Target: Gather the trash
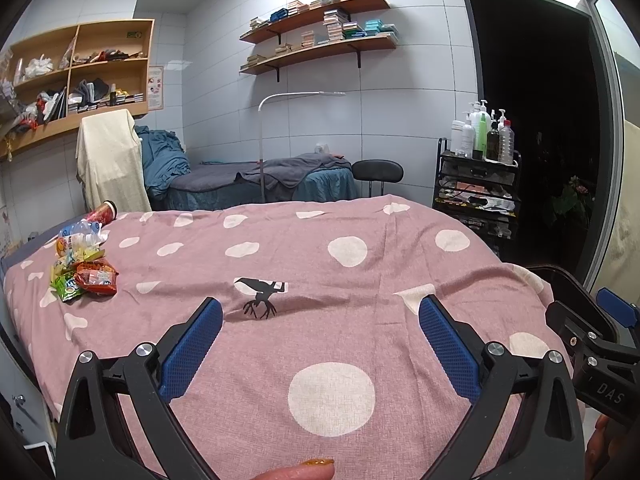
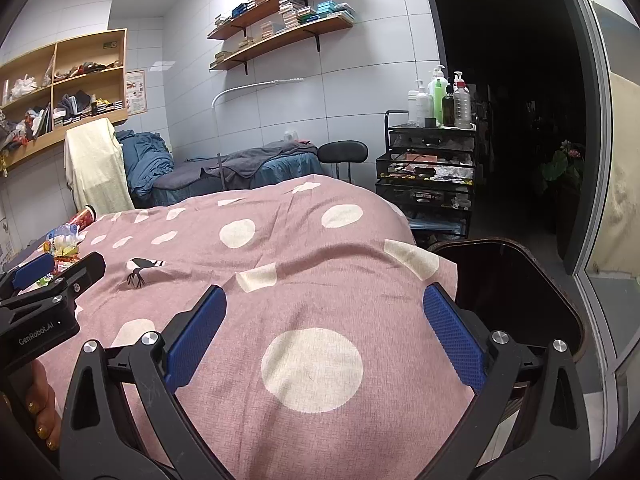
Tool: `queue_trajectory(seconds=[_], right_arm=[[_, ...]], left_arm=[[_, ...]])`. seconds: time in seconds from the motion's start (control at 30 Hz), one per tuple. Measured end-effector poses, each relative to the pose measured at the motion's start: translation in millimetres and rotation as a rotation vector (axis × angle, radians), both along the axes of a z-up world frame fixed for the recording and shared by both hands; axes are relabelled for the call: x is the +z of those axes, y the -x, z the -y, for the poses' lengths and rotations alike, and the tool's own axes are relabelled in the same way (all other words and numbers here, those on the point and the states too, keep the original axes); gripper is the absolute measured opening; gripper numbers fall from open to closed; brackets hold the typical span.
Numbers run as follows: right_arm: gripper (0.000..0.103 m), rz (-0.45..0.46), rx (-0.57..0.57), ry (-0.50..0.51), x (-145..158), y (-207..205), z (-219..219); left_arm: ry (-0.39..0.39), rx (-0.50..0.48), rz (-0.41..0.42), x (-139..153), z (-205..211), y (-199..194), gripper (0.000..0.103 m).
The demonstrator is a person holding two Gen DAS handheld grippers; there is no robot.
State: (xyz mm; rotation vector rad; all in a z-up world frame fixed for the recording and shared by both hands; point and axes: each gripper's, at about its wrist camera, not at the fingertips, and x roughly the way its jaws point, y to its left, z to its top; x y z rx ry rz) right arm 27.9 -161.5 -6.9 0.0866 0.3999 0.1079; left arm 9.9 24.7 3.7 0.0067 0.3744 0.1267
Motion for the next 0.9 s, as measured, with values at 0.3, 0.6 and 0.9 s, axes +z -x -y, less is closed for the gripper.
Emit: queue_trajectory(seconds=[0.3,0.6,0.9], right_arm=[[0.097,-0.007,-0.010,-0.006,-3.8,-0.2,-1.3],[0.097,-0.017,-0.017,-0.017,-4.2,-1.0,0.0],[0.097,-0.032,-0.022,-0.025,-4.7,-2.2,1.6]], left_arm=[[-0.002,-0.002,-0.001,-0.3,0.7,0.0,0.098],[-0.001,-0.005,-0.012,-0.8,0.1,-2.1,0.098],[0.007,-0.005,-0.048,-3.4,-1.4,-6.1,0.098]])
